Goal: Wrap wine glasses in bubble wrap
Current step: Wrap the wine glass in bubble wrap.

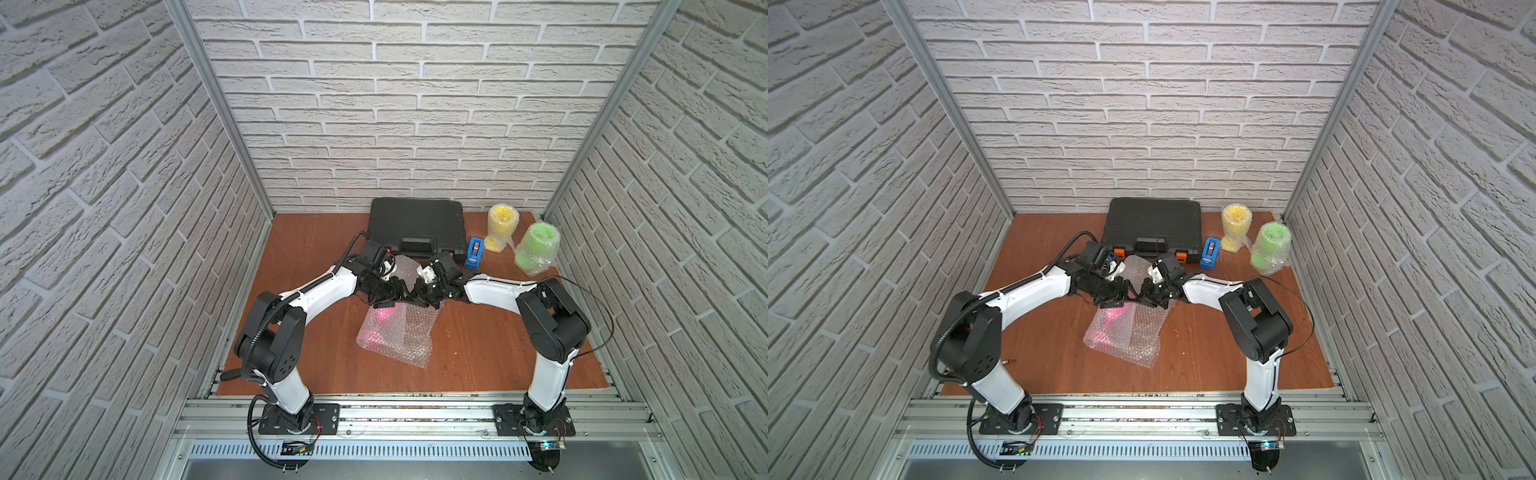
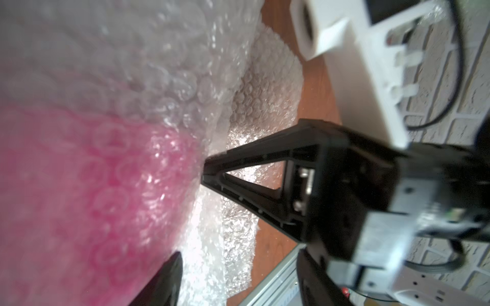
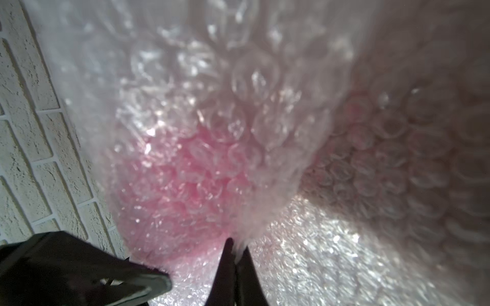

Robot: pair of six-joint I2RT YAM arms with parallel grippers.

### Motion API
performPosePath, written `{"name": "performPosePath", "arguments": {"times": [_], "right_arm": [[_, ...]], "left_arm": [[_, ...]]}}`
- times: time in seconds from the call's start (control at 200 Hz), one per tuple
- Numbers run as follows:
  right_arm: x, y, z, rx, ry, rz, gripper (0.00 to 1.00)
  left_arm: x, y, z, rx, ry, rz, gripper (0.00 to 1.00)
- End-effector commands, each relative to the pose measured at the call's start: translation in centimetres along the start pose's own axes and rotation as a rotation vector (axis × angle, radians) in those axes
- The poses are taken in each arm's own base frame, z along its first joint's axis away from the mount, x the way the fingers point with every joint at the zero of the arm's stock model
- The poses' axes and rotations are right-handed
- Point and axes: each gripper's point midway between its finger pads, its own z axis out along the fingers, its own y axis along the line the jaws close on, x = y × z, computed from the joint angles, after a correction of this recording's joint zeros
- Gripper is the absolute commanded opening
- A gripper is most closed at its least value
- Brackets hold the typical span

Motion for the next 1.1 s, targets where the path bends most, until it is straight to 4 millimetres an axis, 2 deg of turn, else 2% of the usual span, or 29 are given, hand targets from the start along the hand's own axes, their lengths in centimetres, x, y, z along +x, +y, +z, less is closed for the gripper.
{"name": "performPosePath", "arguments": {"times": [0.0,0.09,0.17,0.295,0.49,0.705,0.8,0.97,1.095], "right_arm": [[-0.4,-0.9,0.2,0.05,-0.011,-0.029,0.03],[-0.4,-1.2,0.1,0.062,-0.01,-0.032,0.03],[-0.5,-1.3,0.1,0.065,-0.007,-0.03,0.03],[-0.6,-1.5,0.0,0.064,-0.01,-0.026,0.03],[-0.8,-1.5,-0.3,0.067,-0.015,-0.025,0.03],[-1.3,-1.9,-1.3,0.104,-0.039,-0.036,0.03],[-1.3,-1.7,-1.9,0.116,-0.045,-0.044,0.03],[-1.1,-1.0,-3.8,0.139,-0.068,-0.062,0.26],[0.3,0.5,-4.2,0.109,-0.052,-0.082,0.28]], "left_arm": [[-0.4,1.1,-2.7,-0.146,-0.015,0.038,0.84],[-0.7,2.4,-3.5,-0.26,-0.005,0.066,0.91],[-0.8,3.5,-3.3,-0.334,0.037,0.089,0.94],[-0.6,3.8,-1.3,-0.373,0.129,0.152,0.98],[-0.6,4.5,2.0,-0.421,0.22,0.203,0.98],[-0.4,7.5,3.5,-0.546,0.277,0.201,0.98],[-0.3,7.9,3.9,-0.54,0.278,0.195,0.97],[-0.1,8.6,4.3,-0.471,0.24,0.127,0.89],[-0.1,8.6,4.1,-0.331,0.177,0.04,0.86]]}}
